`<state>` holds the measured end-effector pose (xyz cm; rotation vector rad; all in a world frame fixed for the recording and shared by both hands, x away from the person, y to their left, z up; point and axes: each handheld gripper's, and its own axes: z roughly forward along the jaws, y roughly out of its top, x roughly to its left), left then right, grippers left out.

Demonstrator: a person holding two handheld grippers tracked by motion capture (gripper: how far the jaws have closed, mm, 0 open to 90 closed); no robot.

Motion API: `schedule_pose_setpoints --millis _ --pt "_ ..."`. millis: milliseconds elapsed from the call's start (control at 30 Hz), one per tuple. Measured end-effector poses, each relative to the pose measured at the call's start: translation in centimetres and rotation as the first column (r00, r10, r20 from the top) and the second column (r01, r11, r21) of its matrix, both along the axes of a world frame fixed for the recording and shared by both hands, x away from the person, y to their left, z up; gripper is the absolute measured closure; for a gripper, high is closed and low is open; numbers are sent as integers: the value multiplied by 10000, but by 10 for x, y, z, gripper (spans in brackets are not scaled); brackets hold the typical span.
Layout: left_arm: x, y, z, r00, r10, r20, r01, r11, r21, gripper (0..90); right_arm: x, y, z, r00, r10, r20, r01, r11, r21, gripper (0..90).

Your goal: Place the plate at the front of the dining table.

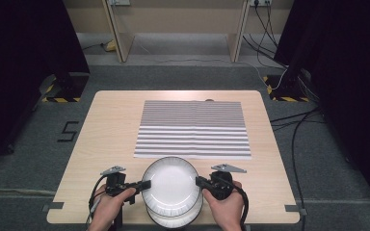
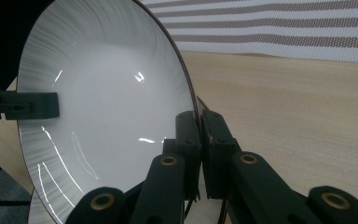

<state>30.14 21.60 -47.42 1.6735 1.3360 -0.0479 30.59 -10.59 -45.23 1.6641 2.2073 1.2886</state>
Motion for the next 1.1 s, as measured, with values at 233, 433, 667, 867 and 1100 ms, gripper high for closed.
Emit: schedule_pose_setpoints --millis 233,433,667,867,1100 --pt "2 -3 2 9977 -1 683 1 10000 -3 830 -1 -3 4 9995 -88 320 89 10000 -26 866" --pt "5 -5 4 9963 -41 860 42 10000 -1 831 0 -4 6 9985 -216 510 221 9997 -91 866" --pt "10 -9 5 9943 -95 1061 98 9999 -28 831 2 -8 8 9974 -342 635 349 9993 -106 865" --pt "12 -10 7 9934 -67 1146 79 9999 -94 831 5 -8 12 9966 -342 746 357 9992 -193 865" --pt "16 -13 9 9925 -93 1222 105 9999 -92 831 8 -10 14 9959 -421 803 441 9988 -229 865"
